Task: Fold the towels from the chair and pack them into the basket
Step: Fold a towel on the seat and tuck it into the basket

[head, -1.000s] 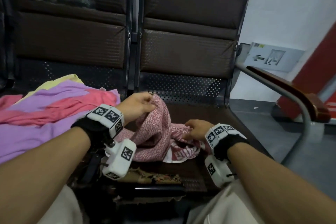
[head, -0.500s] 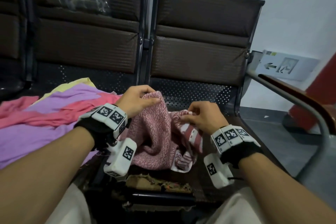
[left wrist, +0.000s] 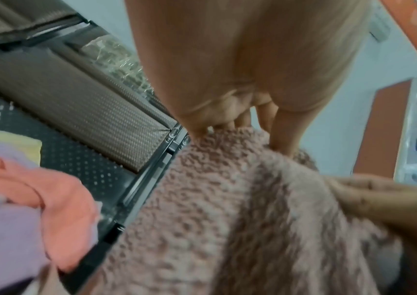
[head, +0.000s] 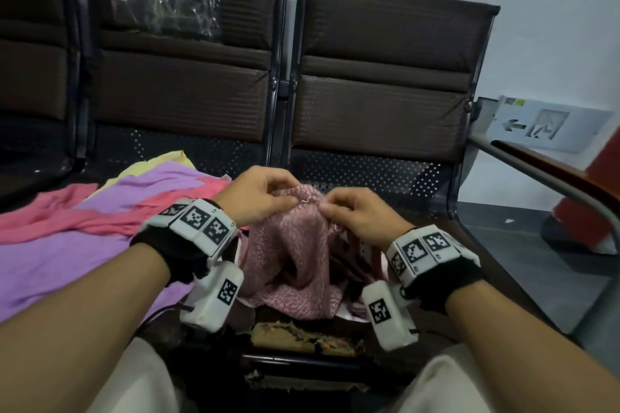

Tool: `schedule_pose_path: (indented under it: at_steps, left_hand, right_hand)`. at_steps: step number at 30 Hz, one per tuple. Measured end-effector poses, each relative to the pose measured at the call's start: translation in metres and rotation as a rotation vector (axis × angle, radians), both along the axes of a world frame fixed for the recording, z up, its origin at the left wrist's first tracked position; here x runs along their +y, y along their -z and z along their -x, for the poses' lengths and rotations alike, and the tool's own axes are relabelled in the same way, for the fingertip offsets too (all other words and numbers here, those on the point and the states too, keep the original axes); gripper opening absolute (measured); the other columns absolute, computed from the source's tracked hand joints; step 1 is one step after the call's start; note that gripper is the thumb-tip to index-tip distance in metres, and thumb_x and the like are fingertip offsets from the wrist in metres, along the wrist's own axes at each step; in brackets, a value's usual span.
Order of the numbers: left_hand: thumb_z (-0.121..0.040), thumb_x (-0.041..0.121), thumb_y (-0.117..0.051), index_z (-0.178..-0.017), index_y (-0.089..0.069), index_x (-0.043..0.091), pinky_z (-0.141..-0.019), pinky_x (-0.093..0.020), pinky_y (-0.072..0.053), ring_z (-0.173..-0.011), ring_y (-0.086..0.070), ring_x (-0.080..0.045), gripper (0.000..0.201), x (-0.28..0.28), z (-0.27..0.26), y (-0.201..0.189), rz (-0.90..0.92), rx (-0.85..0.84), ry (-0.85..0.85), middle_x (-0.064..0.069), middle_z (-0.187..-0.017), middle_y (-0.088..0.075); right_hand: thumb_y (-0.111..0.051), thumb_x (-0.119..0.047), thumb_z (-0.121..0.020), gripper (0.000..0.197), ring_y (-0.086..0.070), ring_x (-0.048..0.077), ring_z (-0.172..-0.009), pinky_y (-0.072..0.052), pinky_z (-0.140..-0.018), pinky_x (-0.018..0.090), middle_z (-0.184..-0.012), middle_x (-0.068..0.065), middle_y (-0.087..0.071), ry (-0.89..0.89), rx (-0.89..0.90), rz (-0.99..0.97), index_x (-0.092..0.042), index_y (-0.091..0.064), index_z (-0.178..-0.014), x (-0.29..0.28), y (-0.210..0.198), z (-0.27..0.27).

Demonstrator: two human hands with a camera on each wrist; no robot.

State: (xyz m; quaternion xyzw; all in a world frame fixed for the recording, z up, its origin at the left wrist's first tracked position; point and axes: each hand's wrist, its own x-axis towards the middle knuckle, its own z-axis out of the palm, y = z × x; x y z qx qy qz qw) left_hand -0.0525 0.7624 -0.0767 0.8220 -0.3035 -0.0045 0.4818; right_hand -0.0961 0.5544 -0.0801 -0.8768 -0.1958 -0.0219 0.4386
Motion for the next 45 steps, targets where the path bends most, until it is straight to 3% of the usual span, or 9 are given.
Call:
schedule_pose_path:
  at_steps: [7, 14, 18, 25, 28, 32, 36, 39, 45]
  left_hand:
    - [-0.083, 0.044, -0.065, -0.054, -0.043, 0.016, -0.053, -0.029, -0.033, -0.047, -0.042, -0.008, 0.045, 0.018, -0.005, 0.008, -0.286, -0.109, -0.269, 0.006, -0.048, -0.043]
    - [-0.07, 0.039, -0.076, -0.055, -0.059, 0.021, -0.045, -0.012, -0.035, -0.044, -0.044, 0.002, 0.029, -0.003, 0.003, 0.002, 0.107, 0.031, -0.179, 0.012, -0.044, -0.051]
    - [-0.051, 0.051, -0.077, -0.06, -0.055, 0.014, -0.047, -0.024, -0.034, -0.042, -0.041, -0.018, 0.044, -0.015, 0.007, -0.009, 0.531, 0.26, -0.3, -0.004, -0.047, -0.047]
    - [-0.087, 0.016, -0.064, -0.084, -0.066, 0.012, -0.056, -0.017, -0.052, -0.062, -0.051, -0.007, 0.006, -0.02, 0.007, -0.024, 0.958, 0.581, -0.181, 0.001, -0.073, -0.057]
    - [-0.09, 0.016, -0.06, -0.093, -0.067, 0.01, -0.059, -0.02, -0.053, -0.07, -0.052, -0.01, 0.009, -0.016, 0.005, -0.022, 0.95, 0.66, -0.242, -0.002, -0.08, -0.058]
    - [-0.089, 0.025, -0.063, -0.092, -0.068, 0.011, -0.057, -0.022, -0.053, -0.07, -0.062, -0.013, 0.016, -0.015, 0.003, -0.015, 0.847, 0.626, -0.362, -0.004, -0.081, -0.067]
    - [-0.093, 0.022, -0.057, -0.085, -0.064, 0.01, -0.056, -0.022, -0.052, -0.066, -0.057, -0.014, 0.015, -0.017, 0.005, -0.014, 0.824, 0.61, -0.395, -0.005, -0.078, -0.06]
    - [-0.095, 0.017, -0.052, -0.08, -0.06, 0.009, -0.063, -0.027, -0.048, -0.061, -0.052, -0.015, 0.019, -0.021, 0.008, -0.015, 0.765, 0.562, -0.388, -0.007, -0.072, -0.054]
    - [-0.095, 0.016, -0.053, -0.099, -0.065, -0.005, -0.056, -0.021, -0.052, -0.053, -0.053, -0.008, 0.025, -0.029, 0.018, -0.006, 0.356, 0.394, -0.228, -0.008, -0.067, -0.055]
  right_hand:
    - [-0.057, -0.024, -0.094, 0.02, -0.054, 0.007, -0.071, -0.038, -0.072, 0.025, -0.067, -0.013, -0.056, 0.518, -0.282, -0.118, -0.021, -0.06, -0.074, -0.033, -0.006, -0.015]
    - [-0.071, -0.025, -0.083, 0.013, -0.065, 0.026, -0.079, -0.052, -0.077, 0.038, -0.078, 0.004, -0.067, 0.618, -0.091, -0.2, -0.019, -0.061, -0.089, -0.04, 0.009, -0.014]
    - [-0.075, -0.012, -0.079, 0.009, -0.065, 0.016, -0.064, -0.054, -0.063, 0.033, -0.07, 0.004, -0.071, 0.5, -0.07, -0.499, -0.019, -0.071, -0.08, -0.028, -0.003, -0.005]
    - [-0.058, 0.016, -0.08, 0.029, -0.068, 0.012, -0.066, -0.053, -0.057, 0.019, -0.078, 0.006, -0.073, 0.278, 0.113, -0.611, -0.003, -0.07, -0.098, -0.023, -0.01, 0.002]
    - [-0.065, 0.015, -0.074, 0.037, -0.069, 0.008, -0.077, -0.054, -0.071, 0.016, -0.087, 0.001, -0.072, 0.31, 0.043, -0.173, -0.01, -0.07, -0.1, -0.029, -0.001, 0.003]
    - [-0.074, -0.017, -0.076, 0.013, -0.059, -0.009, -0.063, -0.039, -0.059, 0.004, -0.068, -0.014, -0.066, 0.418, -0.182, 0.213, -0.028, -0.069, -0.072, -0.028, -0.003, 0.007]
    - [-0.065, -0.018, -0.084, 0.014, -0.057, 0.007, -0.075, -0.044, -0.071, 0.022, -0.077, -0.007, -0.06, 0.256, -0.401, -0.04, -0.024, -0.06, -0.072, -0.016, -0.019, 0.011]
    - [-0.062, -0.028, -0.088, 0.016, -0.055, 0.01, -0.065, -0.045, -0.062, 0.029, -0.068, 0.0, -0.061, 0.205, -0.338, -0.26, -0.021, -0.058, -0.074, -0.005, -0.027, 0.015]
    - [-0.074, -0.028, -0.08, 0.005, -0.063, 0.0, -0.069, -0.05, -0.067, 0.021, -0.07, -0.012, -0.069, 0.292, -0.323, -0.084, -0.027, -0.072, -0.075, 0.001, -0.016, 0.011]
